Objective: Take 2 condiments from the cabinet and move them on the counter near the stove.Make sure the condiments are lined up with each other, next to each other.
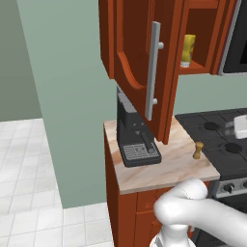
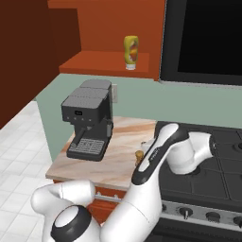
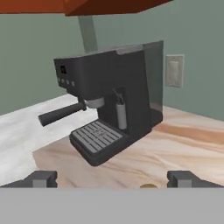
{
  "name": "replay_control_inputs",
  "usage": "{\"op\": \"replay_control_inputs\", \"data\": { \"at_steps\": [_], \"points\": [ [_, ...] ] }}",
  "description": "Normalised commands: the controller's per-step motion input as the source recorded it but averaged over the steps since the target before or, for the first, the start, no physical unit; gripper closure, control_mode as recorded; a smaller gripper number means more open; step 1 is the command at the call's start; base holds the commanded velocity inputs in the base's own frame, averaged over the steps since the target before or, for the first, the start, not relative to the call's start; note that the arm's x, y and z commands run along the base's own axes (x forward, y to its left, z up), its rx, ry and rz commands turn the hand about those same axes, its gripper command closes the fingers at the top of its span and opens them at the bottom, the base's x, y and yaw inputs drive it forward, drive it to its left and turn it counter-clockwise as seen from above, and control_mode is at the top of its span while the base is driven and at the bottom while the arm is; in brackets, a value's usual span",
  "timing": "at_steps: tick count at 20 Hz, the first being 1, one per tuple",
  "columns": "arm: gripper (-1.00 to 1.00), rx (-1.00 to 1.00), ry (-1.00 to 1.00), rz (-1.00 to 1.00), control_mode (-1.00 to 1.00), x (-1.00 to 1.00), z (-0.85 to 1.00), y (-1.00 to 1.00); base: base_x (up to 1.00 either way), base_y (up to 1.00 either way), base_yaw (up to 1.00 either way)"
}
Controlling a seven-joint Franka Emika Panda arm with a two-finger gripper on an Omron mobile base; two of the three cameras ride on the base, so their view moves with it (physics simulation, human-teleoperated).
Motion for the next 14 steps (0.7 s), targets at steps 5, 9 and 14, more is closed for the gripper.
{"op": "replay_control_inputs", "data": {
  "at_steps": [5, 9, 14],
  "points": [
    [-1.00, 0.00, 0.00, -0.17, -1.00, -0.12, 0.38, 0.23, 0.00, 0.00, 0.00],
    [-1.00, -0.04, 0.06, -0.15, -1.00, 0.00, 0.31, 0.21, 0.00, 0.00, 0.00],
    [-1.00, -0.04, 0.07, -0.15, -1.00, 0.00, 0.26, 0.21, 0.00, 0.00, 0.00]
  ]
}}
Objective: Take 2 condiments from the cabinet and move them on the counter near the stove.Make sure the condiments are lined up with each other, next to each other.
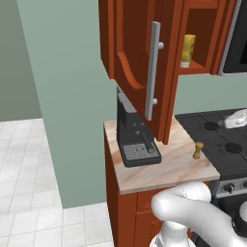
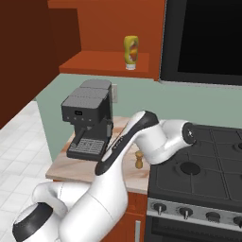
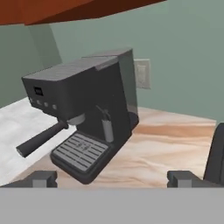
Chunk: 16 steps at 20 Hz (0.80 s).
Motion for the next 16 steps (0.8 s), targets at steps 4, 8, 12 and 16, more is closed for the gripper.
{"op": "replay_control_inputs", "data": {
  "at_steps": [4, 8, 12, 16],
  "points": [
    [-1.00, -0.02, 0.06, -0.15, -1.00, 0.00, 0.18, 0.22, 0.00, 0.00, 0.00],
    [-1.00, -0.02, 0.08, -0.14, -1.00, 0.00, 0.12, 0.21, 0.00, 0.00, 0.00],
    [-1.00, 0.00, 0.12, -0.14, -1.00, 0.00, 0.04, 0.13, 0.00, 0.00, 0.00],
    [-1.00, 0.00, 0.12, -0.13, -1.00, 0.00, 0.01, 0.08, 0.00, 0.00, 0.00]
  ]
}}
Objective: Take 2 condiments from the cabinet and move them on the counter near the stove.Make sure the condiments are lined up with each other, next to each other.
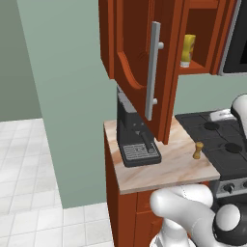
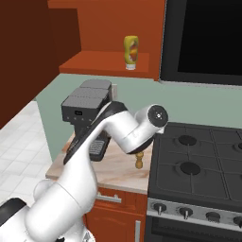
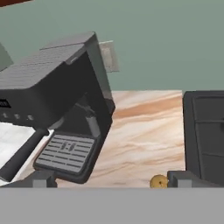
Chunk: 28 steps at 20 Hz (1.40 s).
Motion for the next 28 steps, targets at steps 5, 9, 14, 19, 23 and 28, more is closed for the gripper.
{"op": "replay_control_inputs", "data": {
  "at_steps": [5, 9, 14, 19, 23, 28],
  "points": [
    [-1.00, 0.00, 0.12, -0.14, -1.00, 0.00, 0.00, 0.06, 0.00, 0.00, 0.00],
    [-1.00, 0.00, 0.11, -0.14, -1.00, 0.00, 0.00, 0.06, 0.00, 0.00, 0.00],
    [-1.00, 0.00, 0.05, -0.13, -1.00, 0.00, 0.00, 0.08, 0.00, 0.00, 0.00],
    [-1.00, 0.00, 0.00, -0.05, -1.00, 0.00, 0.00, 0.03, 0.00, 0.00, 0.00],
    [-1.00, -0.03, 0.00, 0.00, -1.00, 0.00, 0.00, 0.04, 0.00, 0.00, 0.00],
    [-1.00, -0.06, 0.00, 0.00, -1.00, 0.01, 0.00, 0.15, 0.00, 0.00, 0.00]
  ]
}}
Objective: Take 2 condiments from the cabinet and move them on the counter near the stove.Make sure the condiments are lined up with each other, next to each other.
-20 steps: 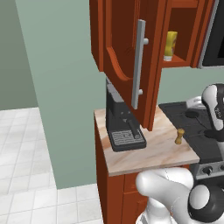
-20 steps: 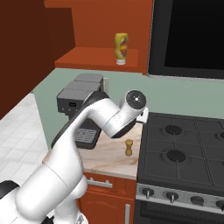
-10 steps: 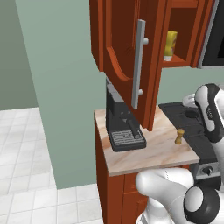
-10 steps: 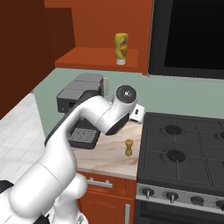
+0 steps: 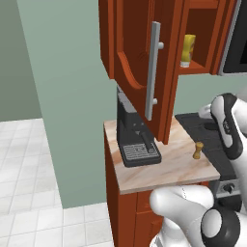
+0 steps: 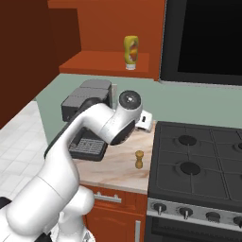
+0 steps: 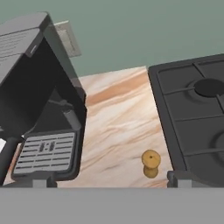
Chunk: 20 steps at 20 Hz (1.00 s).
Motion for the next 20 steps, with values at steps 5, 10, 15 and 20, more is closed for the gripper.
{"op": "replay_control_inputs", "data": {
  "at_steps": [5, 10, 15, 20],
  "points": [
    [-1.00, -0.06, 0.10, -0.03, -1.00, 0.05, 0.00, 0.10, 0.00, 0.00, 0.00],
    [-1.00, -0.07, 0.17, -0.10, -1.00, 0.01, 0.11, 0.05, 0.00, 0.00, 0.00],
    [-1.00, -0.08, 0.13, -0.10, -1.00, 0.01, 0.24, 0.06, 0.00, 0.00, 0.00],
    [-1.00, -0.06, -0.02, -0.06, -1.00, 0.02, 0.14, 0.12, 0.00, 0.00, 0.00]
  ]
}}
